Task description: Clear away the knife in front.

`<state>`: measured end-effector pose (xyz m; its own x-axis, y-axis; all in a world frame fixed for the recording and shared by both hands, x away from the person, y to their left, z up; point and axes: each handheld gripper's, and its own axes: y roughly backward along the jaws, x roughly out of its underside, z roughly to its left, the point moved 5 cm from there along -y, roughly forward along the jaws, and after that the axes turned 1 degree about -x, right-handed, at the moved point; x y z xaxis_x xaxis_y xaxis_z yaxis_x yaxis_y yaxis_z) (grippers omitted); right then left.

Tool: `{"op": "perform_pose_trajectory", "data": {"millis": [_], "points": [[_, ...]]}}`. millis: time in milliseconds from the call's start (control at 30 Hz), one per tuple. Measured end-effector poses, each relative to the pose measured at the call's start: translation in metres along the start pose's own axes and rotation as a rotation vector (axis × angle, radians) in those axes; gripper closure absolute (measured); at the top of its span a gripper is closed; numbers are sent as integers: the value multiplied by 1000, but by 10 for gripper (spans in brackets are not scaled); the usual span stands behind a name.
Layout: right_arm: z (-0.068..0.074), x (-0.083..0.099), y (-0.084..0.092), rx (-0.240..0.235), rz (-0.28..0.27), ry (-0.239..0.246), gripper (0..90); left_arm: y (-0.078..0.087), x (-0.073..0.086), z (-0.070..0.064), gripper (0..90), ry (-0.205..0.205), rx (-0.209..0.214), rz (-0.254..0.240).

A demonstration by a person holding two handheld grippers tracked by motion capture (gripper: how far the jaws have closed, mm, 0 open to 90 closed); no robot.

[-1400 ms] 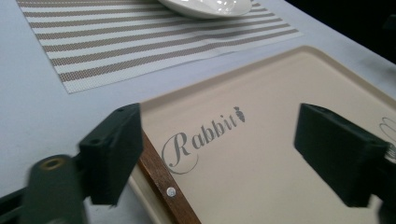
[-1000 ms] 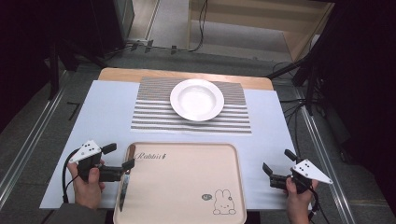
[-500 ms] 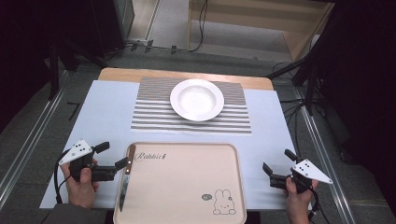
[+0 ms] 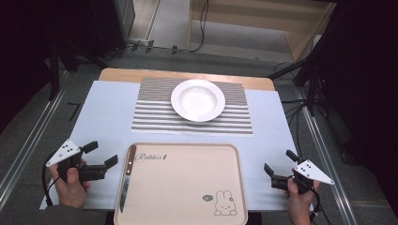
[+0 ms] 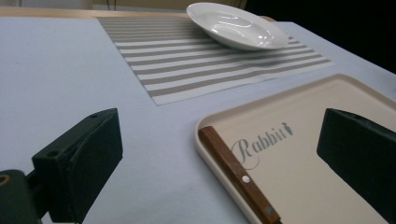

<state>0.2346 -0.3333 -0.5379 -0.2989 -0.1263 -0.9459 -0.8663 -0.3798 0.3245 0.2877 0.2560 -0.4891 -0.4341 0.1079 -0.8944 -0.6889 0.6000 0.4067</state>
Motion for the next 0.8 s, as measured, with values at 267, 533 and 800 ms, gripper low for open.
{"op": "perform_pose_trajectory", "data": {"millis": [267, 533, 800], "points": [[0, 0, 0, -1, 1, 0, 0, 10, 4, 18, 0, 12, -39, -12], [0, 0, 0, 0, 1, 3, 0, 17, 9, 33, 0, 25, -74, -24], [0, 0, 0, -1, 1, 0, 0, 22, 14, 45, 0, 36, -106, -31]]}}
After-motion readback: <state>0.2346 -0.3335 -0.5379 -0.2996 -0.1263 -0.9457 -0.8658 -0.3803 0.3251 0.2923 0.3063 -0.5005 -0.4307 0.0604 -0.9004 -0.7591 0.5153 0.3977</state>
